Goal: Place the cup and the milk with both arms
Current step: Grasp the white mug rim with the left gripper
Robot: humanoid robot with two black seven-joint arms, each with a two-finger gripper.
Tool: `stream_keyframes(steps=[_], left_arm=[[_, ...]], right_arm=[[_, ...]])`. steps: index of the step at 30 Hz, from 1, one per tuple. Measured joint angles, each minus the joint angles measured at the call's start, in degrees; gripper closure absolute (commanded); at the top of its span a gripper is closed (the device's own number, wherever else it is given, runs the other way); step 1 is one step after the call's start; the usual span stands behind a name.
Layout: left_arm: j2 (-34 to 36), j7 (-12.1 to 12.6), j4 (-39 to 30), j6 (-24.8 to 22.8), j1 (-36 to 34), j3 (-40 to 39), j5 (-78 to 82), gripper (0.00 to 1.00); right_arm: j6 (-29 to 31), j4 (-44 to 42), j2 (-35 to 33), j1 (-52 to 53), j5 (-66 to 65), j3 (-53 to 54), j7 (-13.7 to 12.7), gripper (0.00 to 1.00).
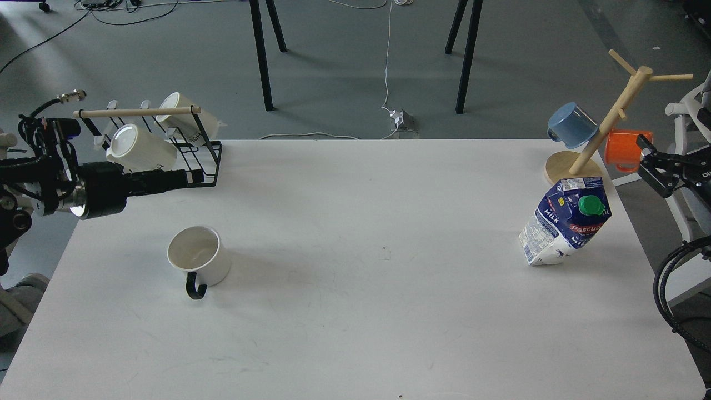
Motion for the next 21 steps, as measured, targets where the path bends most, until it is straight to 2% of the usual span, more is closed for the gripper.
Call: stream_keyframes(steps=[2, 5, 18, 21], left_arm=[[-0.4, 0.0, 1.9, 5.1, 0.0, 3.9, 3.9, 0.02], [-1.2, 0.0, 5.4, 8.5, 0.1, 6.8, 5.9, 0.02], [-4.7, 0.0, 8.3, 9.5, 2.3, 9.6, 6.4, 0.03], [-4.8, 0.0, 8.8, 9.6, 3.0, 9.5, 6.4, 0.09]], right_arm=[[0.0, 0.0, 0.0, -0.9, 0.0, 0.1, 0.0, 0.02], [0.0, 0.0, 0.0, -1.9, 0.1, 0.1, 0.0, 0.02], [0.0, 0.0, 0.1, -2.7, 0.1, 0.2, 0.0, 0.02], [0.0, -0.1, 0.1, -2.8, 0.1, 0.2, 0.0, 0.02]])
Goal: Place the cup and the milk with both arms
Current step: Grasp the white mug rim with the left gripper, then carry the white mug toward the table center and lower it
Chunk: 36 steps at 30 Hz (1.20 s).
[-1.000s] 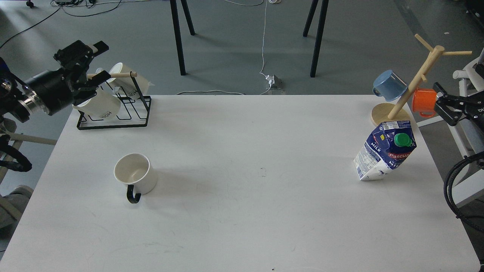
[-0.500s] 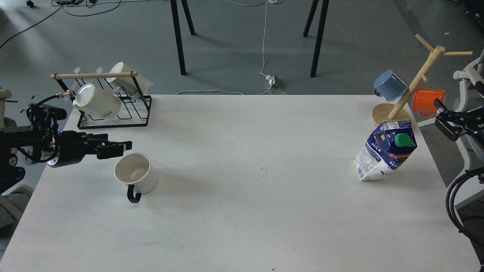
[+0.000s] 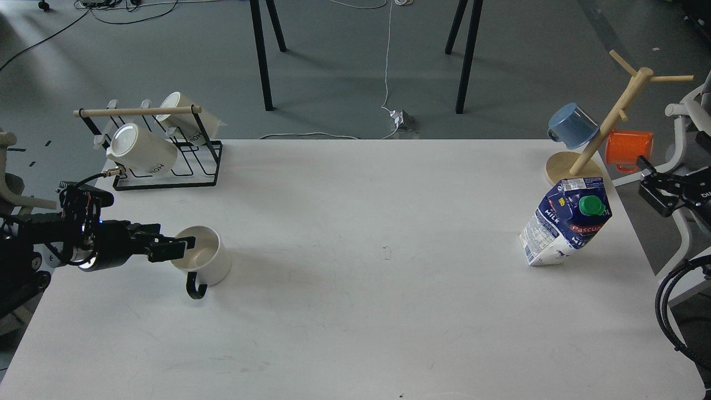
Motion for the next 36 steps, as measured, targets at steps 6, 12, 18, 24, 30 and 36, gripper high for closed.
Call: stream_keyframes(steps=[6, 12, 18, 24, 30, 36], left_arm=[[-1.4, 0.0, 0.7, 0.1, 1.0, -0.1, -0.1, 0.23], [-2.7, 0.0, 2.4, 0.1, 2.1, -0.1, -0.1, 0.53], [-2.9, 0.0, 2.6, 2.4, 2.4, 0.0, 0.3, 0.95], [-2.2, 0.0, 2.6, 5.8, 2.4, 0.0, 2.6, 0.98], [-2.1, 0.0, 1.5, 7.6, 0.9, -1.3, 2.4, 1.0], [-5.2, 0.0, -0.9, 7.5, -3.8, -2.3, 1.0, 1.0]], right_arm=[[0.0, -0.1, 0.0, -0.5, 0.0, 0.0, 0.0, 0.02], [0.0, -0.1, 0.0, -1.2, 0.0, 0.1, 0.0, 0.02], [0.0, -0.1, -0.1, -1.7, 0.0, 0.1, 0.0, 0.02], [0.0, -0.1, -0.1, -1.9, 0.0, 0.2, 0.0, 0.02], [0.0, -0.1, -0.1, -2.5, 0.0, 0.2, 0.0, 0.02], [0.0, -0.2, -0.2, -2.7, 0.0, 0.2, 0.0, 0.02]])
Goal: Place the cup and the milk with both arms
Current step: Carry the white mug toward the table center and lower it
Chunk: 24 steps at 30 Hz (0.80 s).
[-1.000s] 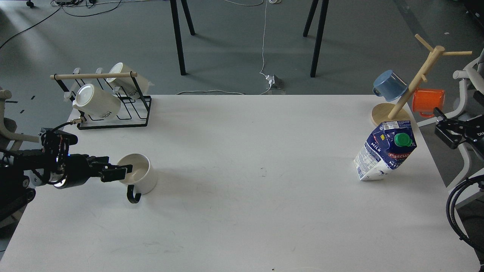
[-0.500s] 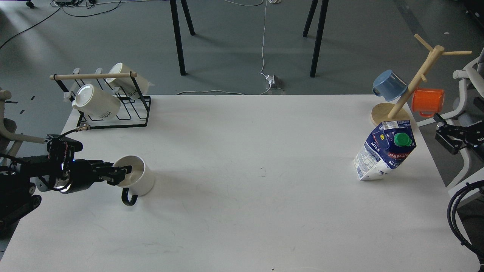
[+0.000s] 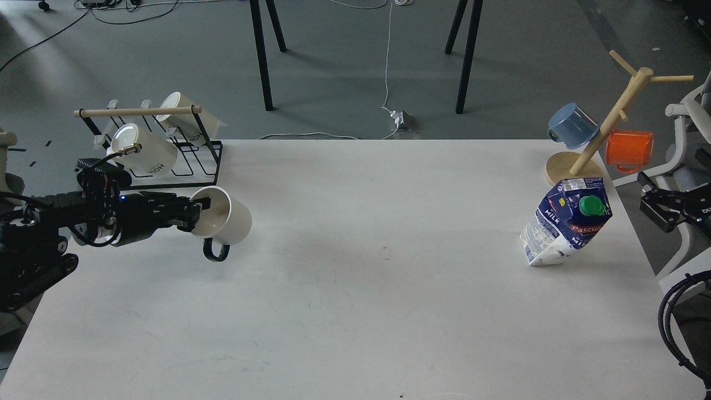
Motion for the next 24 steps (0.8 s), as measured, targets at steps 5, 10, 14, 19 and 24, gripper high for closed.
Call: stream_keyframes(steps=[5, 10, 14, 19, 24], left_arm=[[-11.0, 0.0, 0.7, -0.2, -1.6, 0.5, -5.8, 0.99], [-20.0, 0.0, 5.8, -0.2, -2.0, 0.9, -6.7, 0.98], [-23.7, 0.0, 7.1, -0.2, -1.9, 1.2, -6.7, 0.97], [-25.8, 0.0, 7.5, -0.2, -1.5, 4.2, -6.7, 0.95], [-26.5, 0.0, 7.5, -0.1, -1.3, 7.2, -6.7, 0.92]], right_arm=[[0.0, -0.9, -0.3, 0.0, 0.0, 0.0, 0.0, 0.02], [0.0, -1.0, -0.6, 0.0, 0.0, 0.3, 0.0, 0.02], [0.0, -1.0, -0.6, 0.0, 0.0, 0.3, 0.0, 0.02], [0.0, -1.0, -0.6, 0.0, -0.1, 0.3, 0.0, 0.02], [0.0, -1.0, -0.7, 0.0, -0.1, 0.3, 0.0, 0.02]])
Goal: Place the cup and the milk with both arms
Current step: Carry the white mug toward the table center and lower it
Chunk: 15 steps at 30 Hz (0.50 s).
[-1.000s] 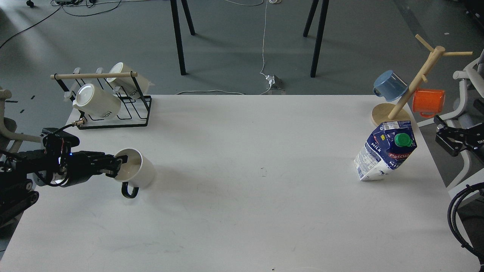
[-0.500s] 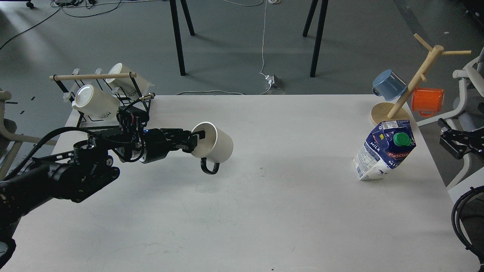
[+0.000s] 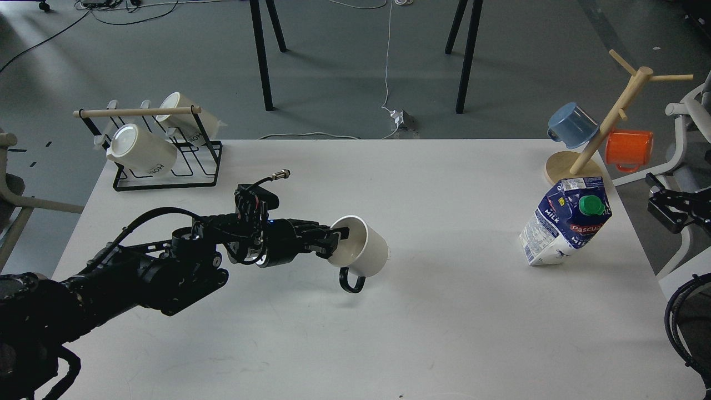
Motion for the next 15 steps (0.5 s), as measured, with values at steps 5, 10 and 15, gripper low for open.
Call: stream_keyframes(steps=[5, 10, 15], left_arm=[[-0.1, 0.0, 0.0, 0.0, 1.1, 0.3, 0.0, 0.79], [0.3, 0.0, -0.4, 0.0, 1.6, 0.3, 0.0, 0.73], [0.8, 0.0, -1.2, -0.1, 2.0, 0.3, -0.2, 0.65]], right_arm=[[0.0, 0.0, 0.0, -0.1, 0.0, -0.1, 0.0, 0.02], [0.0, 0.0, 0.0, -0.2, 0.0, -0.1, 0.0, 0.02], [0.0, 0.0, 0.1, -0.4, 0.0, -0.1, 0.0, 0.02]])
